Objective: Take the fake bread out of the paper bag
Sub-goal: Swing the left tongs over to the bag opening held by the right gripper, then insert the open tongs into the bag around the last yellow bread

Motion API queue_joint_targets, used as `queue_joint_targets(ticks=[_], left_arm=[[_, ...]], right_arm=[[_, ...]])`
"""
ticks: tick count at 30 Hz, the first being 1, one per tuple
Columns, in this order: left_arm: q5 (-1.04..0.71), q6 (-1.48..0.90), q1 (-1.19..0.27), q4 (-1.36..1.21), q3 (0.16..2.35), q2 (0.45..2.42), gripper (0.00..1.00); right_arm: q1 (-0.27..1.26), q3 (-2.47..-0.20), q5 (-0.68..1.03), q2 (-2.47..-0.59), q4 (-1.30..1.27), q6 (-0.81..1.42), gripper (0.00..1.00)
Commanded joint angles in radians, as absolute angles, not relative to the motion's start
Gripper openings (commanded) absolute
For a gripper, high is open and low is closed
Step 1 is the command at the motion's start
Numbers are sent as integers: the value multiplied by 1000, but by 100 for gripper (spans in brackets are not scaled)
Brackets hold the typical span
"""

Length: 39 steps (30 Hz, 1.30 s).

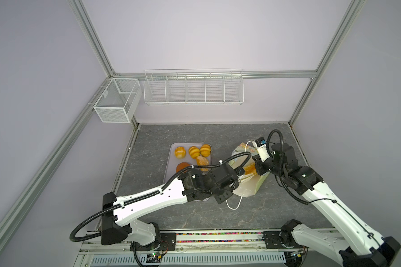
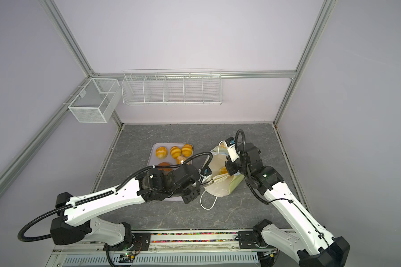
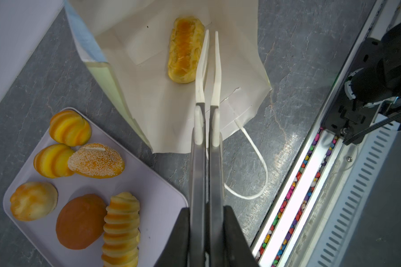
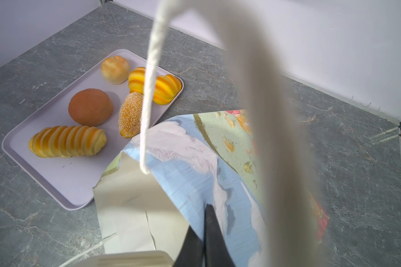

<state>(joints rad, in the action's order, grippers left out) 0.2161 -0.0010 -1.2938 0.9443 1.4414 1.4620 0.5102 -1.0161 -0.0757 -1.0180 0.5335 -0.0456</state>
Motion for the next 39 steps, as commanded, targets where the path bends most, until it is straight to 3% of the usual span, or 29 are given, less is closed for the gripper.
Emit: queue_joint_targets(ticks=[1,6,17,30,35,39], left_arm=[[325,116,-1320,995,1524,1550,7],[456,176,-1328,1039,1576,1633,17],[546,293,-1330,976,1492,1616,36],[558,353,-1347,838,1403,1593,37],[613,334,-1347,806,1404,1606,31],[626,336,-1347,789,1395,1615,32]], right_arm=[[511,-996,-25,-1029,508,-58,7],[511,-985,21,-1026,506,-57,7],[511,-987,86,-1040,506,-76,7],[510,-985,141,-1039,499,-87,7],[511,-983,141,-1034,499,-89,7],[512,-985,145,-1034,498,-89,7]])
